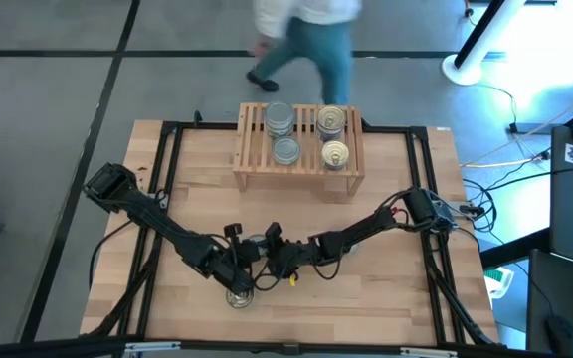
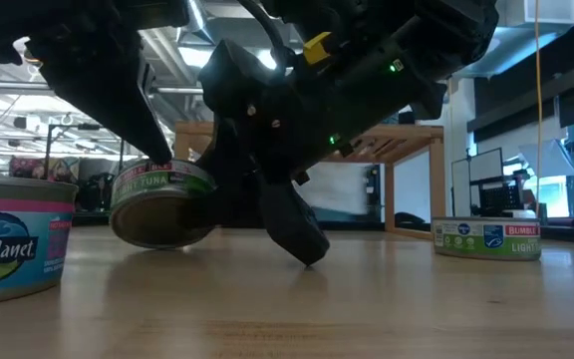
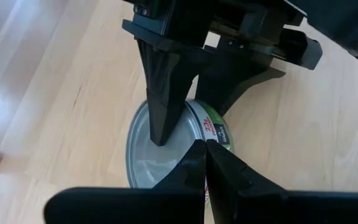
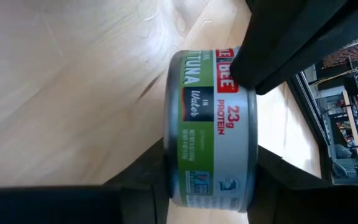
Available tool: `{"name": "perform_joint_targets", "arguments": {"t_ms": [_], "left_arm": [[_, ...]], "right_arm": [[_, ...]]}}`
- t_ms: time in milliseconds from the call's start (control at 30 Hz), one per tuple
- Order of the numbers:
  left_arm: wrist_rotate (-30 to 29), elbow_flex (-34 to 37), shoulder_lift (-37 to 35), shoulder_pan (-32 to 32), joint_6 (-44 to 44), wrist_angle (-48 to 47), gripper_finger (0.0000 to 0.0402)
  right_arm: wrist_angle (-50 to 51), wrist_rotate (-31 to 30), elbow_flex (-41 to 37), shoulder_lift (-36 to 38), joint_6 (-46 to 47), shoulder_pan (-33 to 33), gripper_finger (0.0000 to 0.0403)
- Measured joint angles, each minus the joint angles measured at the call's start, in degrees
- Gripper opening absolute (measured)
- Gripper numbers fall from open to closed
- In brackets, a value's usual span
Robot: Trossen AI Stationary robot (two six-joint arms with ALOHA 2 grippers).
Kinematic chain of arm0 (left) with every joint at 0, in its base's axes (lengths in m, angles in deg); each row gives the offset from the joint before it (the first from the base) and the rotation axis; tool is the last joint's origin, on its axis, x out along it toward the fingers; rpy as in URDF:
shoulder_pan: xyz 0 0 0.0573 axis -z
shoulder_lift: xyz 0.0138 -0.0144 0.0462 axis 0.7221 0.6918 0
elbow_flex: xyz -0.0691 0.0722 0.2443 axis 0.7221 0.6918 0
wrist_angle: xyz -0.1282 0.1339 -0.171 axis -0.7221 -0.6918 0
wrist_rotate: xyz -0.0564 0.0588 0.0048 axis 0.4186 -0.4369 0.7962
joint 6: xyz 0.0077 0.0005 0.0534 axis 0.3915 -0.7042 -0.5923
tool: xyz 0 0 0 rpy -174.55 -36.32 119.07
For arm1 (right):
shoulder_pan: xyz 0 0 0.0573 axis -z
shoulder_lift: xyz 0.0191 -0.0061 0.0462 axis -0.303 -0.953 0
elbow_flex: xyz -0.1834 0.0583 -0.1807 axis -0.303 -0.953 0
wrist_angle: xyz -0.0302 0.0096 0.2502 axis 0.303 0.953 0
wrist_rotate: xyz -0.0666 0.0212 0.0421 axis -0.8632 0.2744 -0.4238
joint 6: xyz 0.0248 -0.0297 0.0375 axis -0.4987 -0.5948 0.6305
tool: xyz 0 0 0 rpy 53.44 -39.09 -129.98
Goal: Stack canned seafood by type on shelf
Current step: Stack the green white tuna can on top of the green white tuna can on the shelf
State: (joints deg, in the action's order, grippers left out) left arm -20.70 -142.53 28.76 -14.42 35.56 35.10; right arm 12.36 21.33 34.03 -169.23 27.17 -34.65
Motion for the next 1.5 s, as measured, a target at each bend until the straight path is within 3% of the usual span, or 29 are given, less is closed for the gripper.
{"name": "perform_joint_targets", "arguments": {"t_ms": [200,367,567,800,1067,1367,1500], "left_arm": [[1.12,0.0,0.04,-0.04,-0.01,0.04,0.0011],[2.87,-0.4,-0.19,-0.03,-0.09,-0.24,0.0069],[5.52,-4.68,-3.99,0.21,-1.45,-9.66,0.0122],[6.81,-5.33,-10.06,1.39,2.39,-17.41,0.0127],[8.58,-5.28,-18.27,4.75,14.67,-28.46,0.0127],[6.17,-4.81,-20.23,9.66,16.22,-30.01,0.0127],[5.16,-4.81,-20.09,10.56,16.65,-29.97,0.0127]], "right_arm": [[-0.07,0.0,0.0,0.0,0.02,0.0,0.0138],[-0.53,-0.21,0.0,-0.02,0.63,0.0,0.0148],[0.13,-2.41,0.58,-0.04,1.29,-0.56,0.0139],[6.43,-7.33,5.45,0.04,0.44,-1.87,0.0144],[18.11,-10.49,12.94,0.04,0.7,-2.81,0.0143],[35.7,-13.97,20.81,4.24,2.29,-3.82,0.0142],[41.25,-19.49,20.9,8.91,2.98,-3.68,0.0142]]}}
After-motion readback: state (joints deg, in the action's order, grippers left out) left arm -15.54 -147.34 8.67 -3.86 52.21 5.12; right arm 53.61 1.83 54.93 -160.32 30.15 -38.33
